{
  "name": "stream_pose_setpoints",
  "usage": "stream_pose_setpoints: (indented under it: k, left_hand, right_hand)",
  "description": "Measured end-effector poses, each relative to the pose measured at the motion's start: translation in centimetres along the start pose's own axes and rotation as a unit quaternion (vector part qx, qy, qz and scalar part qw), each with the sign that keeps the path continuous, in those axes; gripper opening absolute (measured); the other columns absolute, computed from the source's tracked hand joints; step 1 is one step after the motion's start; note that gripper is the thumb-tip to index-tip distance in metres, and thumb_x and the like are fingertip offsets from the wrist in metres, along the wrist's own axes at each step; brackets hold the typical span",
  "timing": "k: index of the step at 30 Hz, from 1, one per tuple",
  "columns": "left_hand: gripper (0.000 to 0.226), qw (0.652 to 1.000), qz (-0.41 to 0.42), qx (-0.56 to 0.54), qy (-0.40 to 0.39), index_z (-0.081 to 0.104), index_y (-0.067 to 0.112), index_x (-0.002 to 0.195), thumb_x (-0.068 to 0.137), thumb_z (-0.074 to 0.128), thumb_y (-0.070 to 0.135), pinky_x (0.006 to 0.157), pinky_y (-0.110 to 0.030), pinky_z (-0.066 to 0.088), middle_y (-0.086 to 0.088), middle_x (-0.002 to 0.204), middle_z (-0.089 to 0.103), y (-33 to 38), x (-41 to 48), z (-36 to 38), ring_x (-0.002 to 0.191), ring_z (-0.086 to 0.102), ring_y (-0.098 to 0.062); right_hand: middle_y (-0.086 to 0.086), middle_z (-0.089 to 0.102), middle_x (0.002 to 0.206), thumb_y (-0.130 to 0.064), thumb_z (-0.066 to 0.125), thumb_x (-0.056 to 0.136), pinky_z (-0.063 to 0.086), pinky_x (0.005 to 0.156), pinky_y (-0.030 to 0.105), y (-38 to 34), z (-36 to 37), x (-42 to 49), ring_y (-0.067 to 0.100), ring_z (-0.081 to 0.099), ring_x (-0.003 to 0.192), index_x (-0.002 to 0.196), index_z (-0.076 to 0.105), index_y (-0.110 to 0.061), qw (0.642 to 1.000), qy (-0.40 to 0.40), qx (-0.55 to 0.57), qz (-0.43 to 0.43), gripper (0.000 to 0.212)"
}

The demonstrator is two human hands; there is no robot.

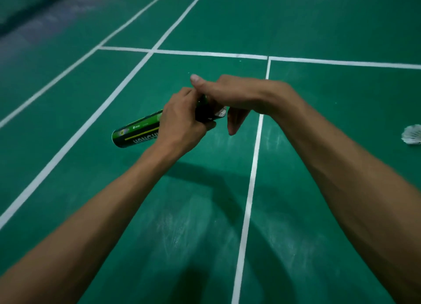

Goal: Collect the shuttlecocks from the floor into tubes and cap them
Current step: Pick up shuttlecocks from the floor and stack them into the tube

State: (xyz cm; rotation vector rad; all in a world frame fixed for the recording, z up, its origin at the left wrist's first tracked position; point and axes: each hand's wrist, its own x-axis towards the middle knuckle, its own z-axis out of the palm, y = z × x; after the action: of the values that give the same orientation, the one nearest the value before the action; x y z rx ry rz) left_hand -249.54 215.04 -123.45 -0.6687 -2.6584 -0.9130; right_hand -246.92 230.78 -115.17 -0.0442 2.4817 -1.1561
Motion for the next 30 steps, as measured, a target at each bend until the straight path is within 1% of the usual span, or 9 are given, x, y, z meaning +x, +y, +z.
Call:
stream_pose_setpoints:
  k: [4, 7, 13, 16, 19, 22, 25, 28, 30]
  left_hand:
    - [0.066, 1.000, 0.001, 0.001, -0.024, 0.062, 0.023, 0.127, 0.068, 0.090, 0.027, 0.089, -0.050, 0.055, -0.004, 0.118, 0.069, 2.4, -0.5, 1.6, 0.106, 0.066, -0.031]
    - [0.070, 0.998, 0.022, 0.029, -0.061, 0.061, 0.022, 0.131, 0.068, 0.091, 0.026, 0.088, -0.050, 0.055, -0.004, 0.120, 0.069, 5.2, -0.3, 2.9, 0.106, 0.065, -0.030]
    - [0.076, 0.982, 0.091, 0.112, -0.124, 0.059, 0.022, 0.137, 0.069, 0.093, 0.027, 0.089, -0.050, 0.052, -0.004, 0.125, 0.066, 12.3, 1.1, 3.7, 0.107, 0.060, -0.030]
    - [0.070, 0.979, 0.107, 0.119, -0.124, 0.061, 0.020, 0.132, 0.070, 0.092, 0.028, 0.088, -0.049, 0.053, -0.004, 0.121, 0.065, 15.7, 2.7, 4.7, 0.105, 0.060, -0.029]
    - [0.072, 0.980, 0.138, 0.088, -0.116, 0.059, 0.023, 0.133, 0.069, 0.091, 0.026, 0.088, -0.046, 0.053, -0.006, 0.120, 0.067, 19.5, 4.4, 6.7, 0.105, 0.062, -0.031]
    - [0.076, 0.978, 0.163, 0.049, -0.121, 0.059, 0.021, 0.137, 0.069, 0.092, 0.023, 0.093, -0.041, 0.053, -0.006, 0.128, 0.068, 22.2, 6.5, 8.8, 0.112, 0.064, -0.028]
    - [0.079, 0.968, 0.213, 0.012, -0.128, 0.059, 0.030, 0.138, 0.066, 0.090, 0.025, 0.096, -0.044, 0.054, 0.001, 0.132, 0.068, 24.1, 7.7, 12.6, 0.116, 0.064, -0.025]
    - [0.072, 0.949, 0.264, -0.015, -0.170, 0.063, 0.022, 0.133, 0.066, 0.089, 0.026, 0.090, -0.048, 0.055, -0.005, 0.128, 0.068, 26.5, 6.6, 17.8, 0.111, 0.064, -0.032]
    - [0.076, 0.933, 0.285, -0.052, -0.212, 0.060, 0.028, 0.136, 0.066, 0.089, 0.028, 0.094, -0.048, 0.054, -0.004, 0.128, 0.068, 29.4, 5.7, 20.7, 0.115, 0.064, -0.030]
  right_hand:
    - [0.007, 0.068, 0.112, -0.081, 0.024, 0.093, 0.064, 0.068, 0.047, 2.5, -1.2, -1.5, 0.027, 0.067, 0.049, 0.099, 0.072, -0.009, 0.999, -0.046, 0.019, 0.009, 0.086]
    - [0.007, 0.065, 0.118, -0.082, 0.024, 0.092, 0.063, 0.069, 0.047, 5.5, -3.1, -3.4, 0.024, 0.062, 0.046, 0.102, 0.071, -0.007, 0.995, -0.067, 0.068, 0.019, 0.089]
    - [0.008, 0.061, 0.115, -0.083, 0.024, 0.091, 0.062, 0.075, 0.056, 10.6, -7.5, -8.6, 0.028, 0.064, 0.053, 0.106, 0.071, -0.002, 0.986, -0.080, 0.149, 0.011, 0.095]
    - [0.007, 0.062, 0.119, -0.079, 0.027, 0.093, 0.063, 0.074, 0.055, 12.4, -9.7, -11.1, 0.030, 0.069, 0.057, 0.109, 0.068, -0.007, 0.984, -0.022, 0.176, -0.013, 0.085]
    - [0.013, 0.069, 0.111, -0.078, 0.031, 0.094, 0.063, 0.072, 0.054, 13.5, -12.4, -13.1, 0.033, 0.074, 0.065, 0.102, 0.070, -0.007, 0.980, 0.058, 0.188, -0.005, 0.081]
    - [0.014, 0.070, 0.112, -0.079, 0.035, 0.092, 0.062, 0.074, 0.057, 14.7, -14.4, -14.7, 0.037, 0.076, 0.076, 0.107, 0.071, -0.010, 0.977, 0.105, 0.181, 0.028, 0.078]
    - [0.014, 0.066, 0.116, -0.079, 0.036, 0.092, 0.062, 0.071, 0.058, 17.2, -15.3, -16.3, 0.035, 0.077, 0.077, 0.108, 0.067, -0.017, 0.971, 0.139, 0.180, 0.075, 0.071]
    - [0.012, 0.064, 0.121, -0.080, 0.033, 0.091, 0.062, 0.072, 0.058, 21.2, -15.9, -19.3, 0.037, 0.077, 0.079, 0.113, 0.064, -0.016, 0.961, 0.144, 0.186, 0.146, 0.074]
    - [0.008, 0.057, 0.134, -0.078, 0.034, 0.092, 0.062, 0.071, 0.057, 24.0, -15.9, -22.5, 0.038, 0.076, 0.079, 0.123, 0.058, -0.016, 0.942, 0.165, 0.222, 0.190, 0.074]
